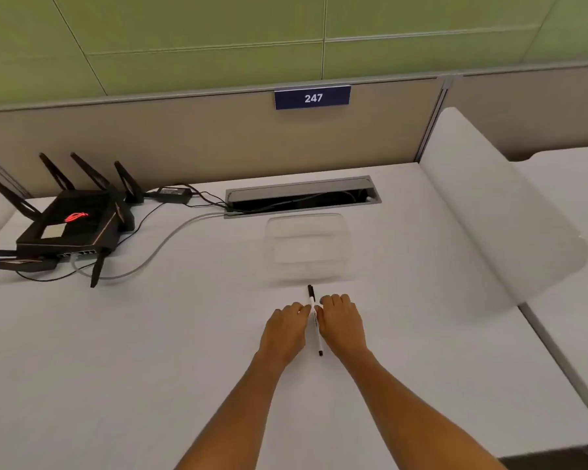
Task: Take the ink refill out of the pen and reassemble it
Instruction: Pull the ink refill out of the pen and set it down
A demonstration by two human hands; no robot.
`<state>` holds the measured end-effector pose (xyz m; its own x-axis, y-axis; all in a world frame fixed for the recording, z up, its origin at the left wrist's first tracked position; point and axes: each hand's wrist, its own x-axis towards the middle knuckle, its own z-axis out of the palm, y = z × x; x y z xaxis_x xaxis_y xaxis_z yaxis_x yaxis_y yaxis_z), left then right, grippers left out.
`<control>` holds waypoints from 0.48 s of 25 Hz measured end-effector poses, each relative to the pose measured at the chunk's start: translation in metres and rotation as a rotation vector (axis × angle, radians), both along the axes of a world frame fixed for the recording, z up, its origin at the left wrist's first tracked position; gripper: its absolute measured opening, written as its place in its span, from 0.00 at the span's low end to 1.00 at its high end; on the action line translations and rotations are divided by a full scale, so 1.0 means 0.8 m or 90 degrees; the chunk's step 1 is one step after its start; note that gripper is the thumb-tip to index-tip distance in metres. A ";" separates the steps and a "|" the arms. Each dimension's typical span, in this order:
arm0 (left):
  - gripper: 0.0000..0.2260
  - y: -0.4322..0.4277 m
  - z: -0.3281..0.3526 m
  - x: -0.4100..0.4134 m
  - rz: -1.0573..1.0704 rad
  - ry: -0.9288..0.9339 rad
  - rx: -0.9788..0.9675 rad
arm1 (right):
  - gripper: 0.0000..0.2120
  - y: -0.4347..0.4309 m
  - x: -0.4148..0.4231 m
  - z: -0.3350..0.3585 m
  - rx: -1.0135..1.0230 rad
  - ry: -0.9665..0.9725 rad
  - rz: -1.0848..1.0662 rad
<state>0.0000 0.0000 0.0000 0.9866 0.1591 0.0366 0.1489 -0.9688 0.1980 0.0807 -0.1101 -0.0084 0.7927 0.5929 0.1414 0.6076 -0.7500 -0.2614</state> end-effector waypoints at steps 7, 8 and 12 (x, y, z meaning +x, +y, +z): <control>0.18 -0.011 -0.013 -0.008 0.033 0.047 -0.077 | 0.13 0.000 -0.017 -0.015 -0.036 0.133 -0.052; 0.17 -0.013 -0.013 -0.007 0.038 0.046 -0.087 | 0.13 0.002 -0.018 -0.011 -0.039 0.151 -0.065; 0.16 -0.019 -0.012 -0.001 0.083 0.082 -0.122 | 0.09 0.009 -0.021 -0.011 -0.049 0.199 -0.092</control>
